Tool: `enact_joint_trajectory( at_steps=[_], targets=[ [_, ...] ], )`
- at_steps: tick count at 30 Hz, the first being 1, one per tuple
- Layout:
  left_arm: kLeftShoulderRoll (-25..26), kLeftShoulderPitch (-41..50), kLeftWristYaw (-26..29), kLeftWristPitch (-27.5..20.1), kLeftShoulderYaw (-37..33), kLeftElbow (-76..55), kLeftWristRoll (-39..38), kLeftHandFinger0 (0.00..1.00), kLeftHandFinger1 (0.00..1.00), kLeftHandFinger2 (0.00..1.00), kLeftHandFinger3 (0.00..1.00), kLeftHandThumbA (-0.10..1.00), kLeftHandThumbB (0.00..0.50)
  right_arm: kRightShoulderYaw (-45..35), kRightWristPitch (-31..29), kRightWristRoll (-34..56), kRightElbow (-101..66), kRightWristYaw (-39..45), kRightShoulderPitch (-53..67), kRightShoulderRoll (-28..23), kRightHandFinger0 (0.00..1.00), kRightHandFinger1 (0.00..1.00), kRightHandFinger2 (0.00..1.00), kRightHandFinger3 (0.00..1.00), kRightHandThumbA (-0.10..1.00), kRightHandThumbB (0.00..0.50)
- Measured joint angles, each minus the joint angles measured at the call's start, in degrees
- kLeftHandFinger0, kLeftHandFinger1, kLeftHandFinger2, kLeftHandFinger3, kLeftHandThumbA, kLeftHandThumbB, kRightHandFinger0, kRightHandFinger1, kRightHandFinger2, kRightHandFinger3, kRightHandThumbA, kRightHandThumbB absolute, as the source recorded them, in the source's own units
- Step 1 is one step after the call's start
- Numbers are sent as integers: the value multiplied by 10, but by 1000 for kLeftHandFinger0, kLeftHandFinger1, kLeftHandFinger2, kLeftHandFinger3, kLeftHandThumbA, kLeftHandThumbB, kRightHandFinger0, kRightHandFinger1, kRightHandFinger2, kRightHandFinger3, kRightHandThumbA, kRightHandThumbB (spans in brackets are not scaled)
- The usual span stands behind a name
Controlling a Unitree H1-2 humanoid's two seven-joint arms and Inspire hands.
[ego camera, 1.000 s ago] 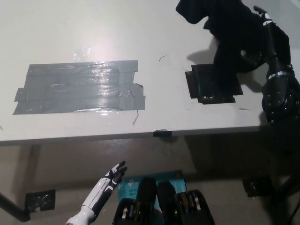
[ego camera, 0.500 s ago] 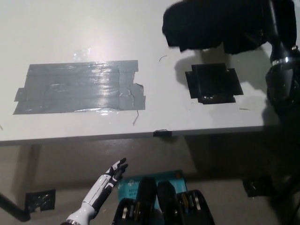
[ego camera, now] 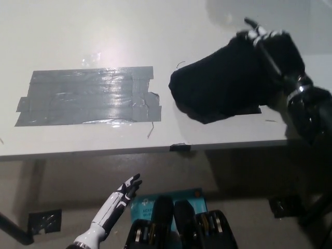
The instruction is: A person hands a black t-shirt to the robot and rhe robot picks it up with its right hand and places it on the black spot on the desk infron tof it
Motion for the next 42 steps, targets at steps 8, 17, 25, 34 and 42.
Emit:
enact_joint_trajectory(
  at_steps=[8, 17, 25, 34, 42],
  targets=[
    [0, -3, 0, 0, -1, 0, 1, 1000, 1000, 1000, 1000, 1000, 500, 35, 28, -12, 70, 19, 11, 32, 1000, 1000, 1000, 1000, 371, 496],
    [0, -2, 0, 2, -1, 1, 1, 1000, 1000, 1000, 1000, 1000, 500, 34, 58, 9, -1, 99, 20, 16, 1000, 1000, 1000, 1000, 660, 500],
    [0, -2, 0, 5, -1, 2, 1, 1000, 1000, 1000, 1000, 1000, 500, 26, 92, 72, -113, 188, 44, -15, 1000, 1000, 1000, 1000, 1000, 475],
    [0, -2, 0, 7, -1, 3, 1, 1000, 1000, 1000, 1000, 1000, 500, -10, 136, 169, -240, 262, 92, -40, 1000, 1000, 1000, 1000, 1000, 500],
    [0, -3, 0, 8, -1, 3, 1, 1000, 1000, 1000, 1000, 1000, 500, -43, 167, 254, -324, 314, 124, -60, 1000, 1000, 1000, 1000, 1000, 500]
  ],
)
